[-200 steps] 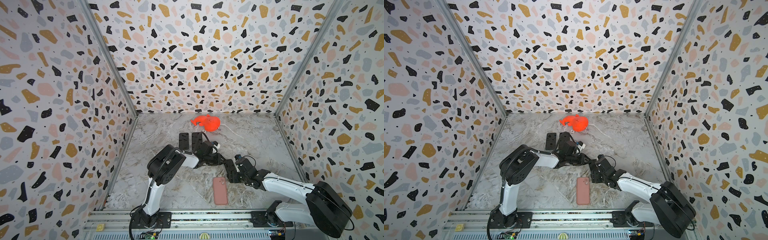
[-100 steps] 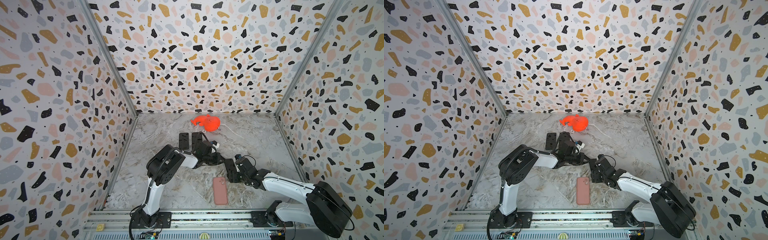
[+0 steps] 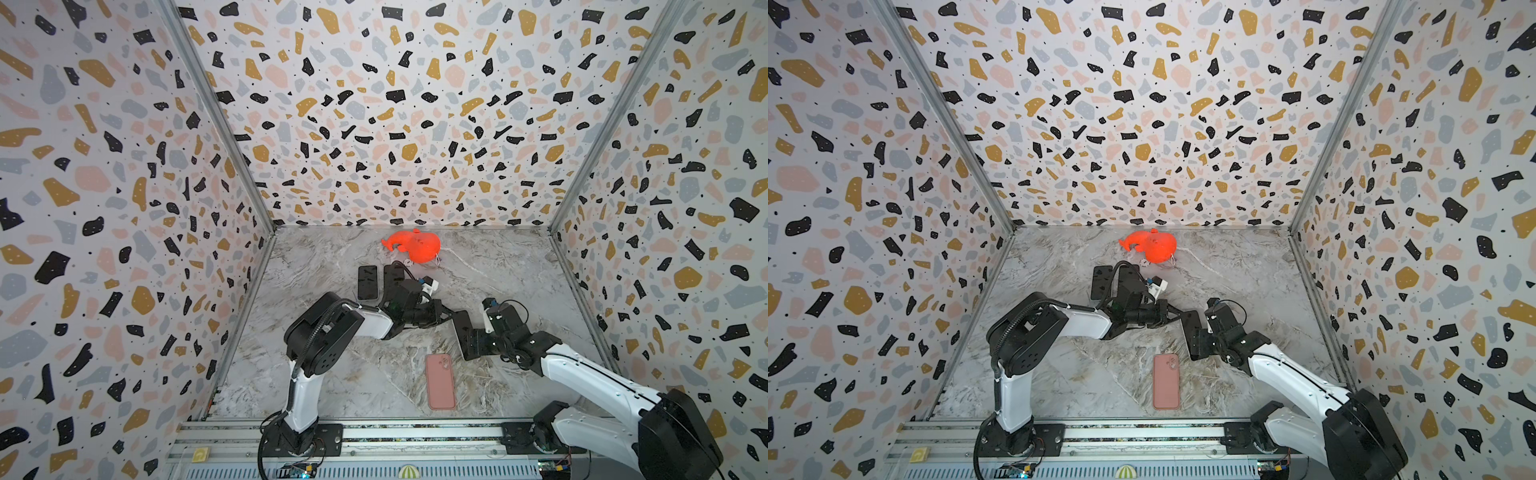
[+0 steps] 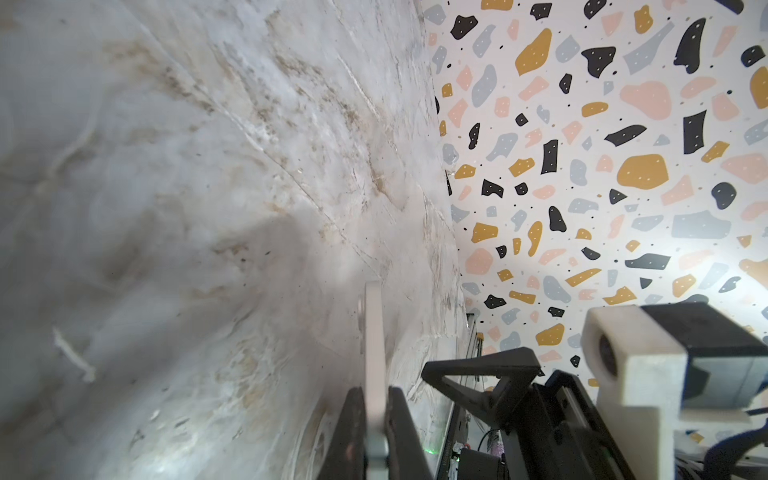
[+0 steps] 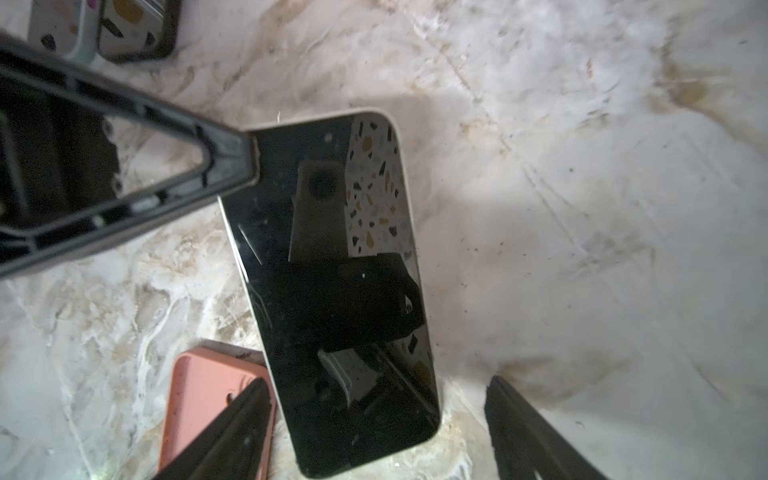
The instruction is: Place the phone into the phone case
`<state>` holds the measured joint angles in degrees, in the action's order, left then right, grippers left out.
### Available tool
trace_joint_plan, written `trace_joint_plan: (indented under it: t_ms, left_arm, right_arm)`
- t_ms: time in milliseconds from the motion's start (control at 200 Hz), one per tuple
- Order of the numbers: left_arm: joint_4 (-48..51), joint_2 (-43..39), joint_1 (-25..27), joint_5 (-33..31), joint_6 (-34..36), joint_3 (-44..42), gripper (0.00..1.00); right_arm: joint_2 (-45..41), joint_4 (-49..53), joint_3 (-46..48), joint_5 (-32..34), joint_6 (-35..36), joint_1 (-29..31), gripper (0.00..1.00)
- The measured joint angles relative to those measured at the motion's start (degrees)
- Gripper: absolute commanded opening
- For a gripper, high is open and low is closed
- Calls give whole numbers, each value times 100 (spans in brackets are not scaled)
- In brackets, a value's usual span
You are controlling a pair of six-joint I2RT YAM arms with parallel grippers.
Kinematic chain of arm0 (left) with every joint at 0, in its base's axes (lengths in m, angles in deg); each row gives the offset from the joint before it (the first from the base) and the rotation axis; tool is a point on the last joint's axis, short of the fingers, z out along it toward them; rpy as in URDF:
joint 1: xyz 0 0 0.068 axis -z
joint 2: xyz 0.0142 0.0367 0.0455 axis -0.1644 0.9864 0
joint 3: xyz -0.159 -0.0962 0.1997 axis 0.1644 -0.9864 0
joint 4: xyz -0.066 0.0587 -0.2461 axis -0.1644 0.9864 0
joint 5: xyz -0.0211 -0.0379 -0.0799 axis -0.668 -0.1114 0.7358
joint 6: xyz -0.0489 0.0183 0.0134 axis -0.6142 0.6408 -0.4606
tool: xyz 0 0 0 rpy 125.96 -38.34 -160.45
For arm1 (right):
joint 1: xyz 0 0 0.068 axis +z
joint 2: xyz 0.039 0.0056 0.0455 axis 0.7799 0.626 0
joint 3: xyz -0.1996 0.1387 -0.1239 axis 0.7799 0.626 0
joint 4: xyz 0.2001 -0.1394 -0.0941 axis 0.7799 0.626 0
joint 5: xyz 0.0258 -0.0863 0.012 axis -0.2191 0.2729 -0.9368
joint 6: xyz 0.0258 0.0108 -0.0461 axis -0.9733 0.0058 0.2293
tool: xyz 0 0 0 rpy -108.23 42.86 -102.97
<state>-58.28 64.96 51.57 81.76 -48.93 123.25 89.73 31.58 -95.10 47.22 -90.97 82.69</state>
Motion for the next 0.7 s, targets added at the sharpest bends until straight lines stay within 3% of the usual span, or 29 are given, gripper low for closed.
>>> trace_joint_plan:
  t_ms: [380,696]
  left_arm:
    - [-1718,0,-116,-131,-1504,-614,0]
    - [-2905,0,-160,-238,-2345,-951,0]
  right_arm:
    - [-1082,48,52,-901,-769,-619,82]
    - [-1753,-660,1014,-2264,-1792,-1655,80]
